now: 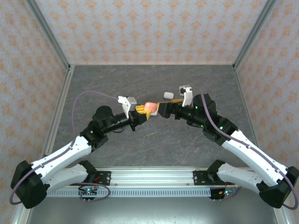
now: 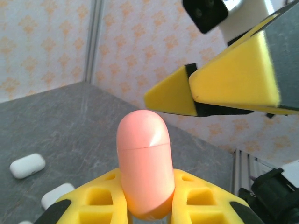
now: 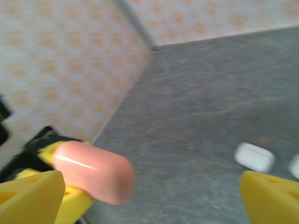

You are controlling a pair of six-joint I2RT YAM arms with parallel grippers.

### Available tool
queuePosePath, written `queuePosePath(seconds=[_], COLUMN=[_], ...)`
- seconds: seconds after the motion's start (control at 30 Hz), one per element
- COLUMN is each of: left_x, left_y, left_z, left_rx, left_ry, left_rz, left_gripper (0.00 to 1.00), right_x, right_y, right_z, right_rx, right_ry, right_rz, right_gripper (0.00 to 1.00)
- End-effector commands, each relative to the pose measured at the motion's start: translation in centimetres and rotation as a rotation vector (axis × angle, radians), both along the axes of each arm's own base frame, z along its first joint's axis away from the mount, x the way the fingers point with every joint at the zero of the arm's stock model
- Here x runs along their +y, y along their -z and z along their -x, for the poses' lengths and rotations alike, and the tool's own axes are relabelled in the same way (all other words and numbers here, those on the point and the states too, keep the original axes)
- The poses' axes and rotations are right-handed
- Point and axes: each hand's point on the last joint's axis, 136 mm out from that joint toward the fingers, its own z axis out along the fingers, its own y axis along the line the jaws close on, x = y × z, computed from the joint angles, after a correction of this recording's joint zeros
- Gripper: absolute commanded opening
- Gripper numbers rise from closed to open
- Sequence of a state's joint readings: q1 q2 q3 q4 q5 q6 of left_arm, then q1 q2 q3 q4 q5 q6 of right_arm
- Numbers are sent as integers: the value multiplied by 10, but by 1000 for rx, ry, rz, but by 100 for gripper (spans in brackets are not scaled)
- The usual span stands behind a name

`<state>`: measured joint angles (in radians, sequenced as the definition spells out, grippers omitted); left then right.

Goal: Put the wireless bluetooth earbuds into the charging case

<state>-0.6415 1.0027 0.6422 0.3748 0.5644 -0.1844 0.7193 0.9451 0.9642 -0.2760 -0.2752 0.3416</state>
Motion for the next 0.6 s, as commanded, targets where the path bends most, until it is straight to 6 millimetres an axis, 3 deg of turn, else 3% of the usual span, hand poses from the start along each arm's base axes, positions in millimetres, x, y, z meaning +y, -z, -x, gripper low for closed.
queuePosePath(seconds=[0.0, 0.1, 0.27, 0.43, 0.57], left_x=[6, 9, 15, 3, -1], left_y=[10, 27, 58, 81, 112], left_z=[-28, -59, -115, -157, -189], left_rx=[49, 140, 283, 371, 473], left_ry=[-87, -136, -246, -264, -302], left_rz=[-42, -38, -51, -64, -86], left_gripper=[0, 0, 0, 0, 0], right_x=[-43, -51, -52, -51, -53], right_y=[36, 70, 108, 127, 135], right_z=[-18, -23, -28, -31, -35], right_rx=[37, 91, 155, 189, 193], right_ry=[242, 296, 321, 323, 329], right_rz=[164, 228, 263, 313, 357], right_gripper=[99, 99, 99, 99, 99])
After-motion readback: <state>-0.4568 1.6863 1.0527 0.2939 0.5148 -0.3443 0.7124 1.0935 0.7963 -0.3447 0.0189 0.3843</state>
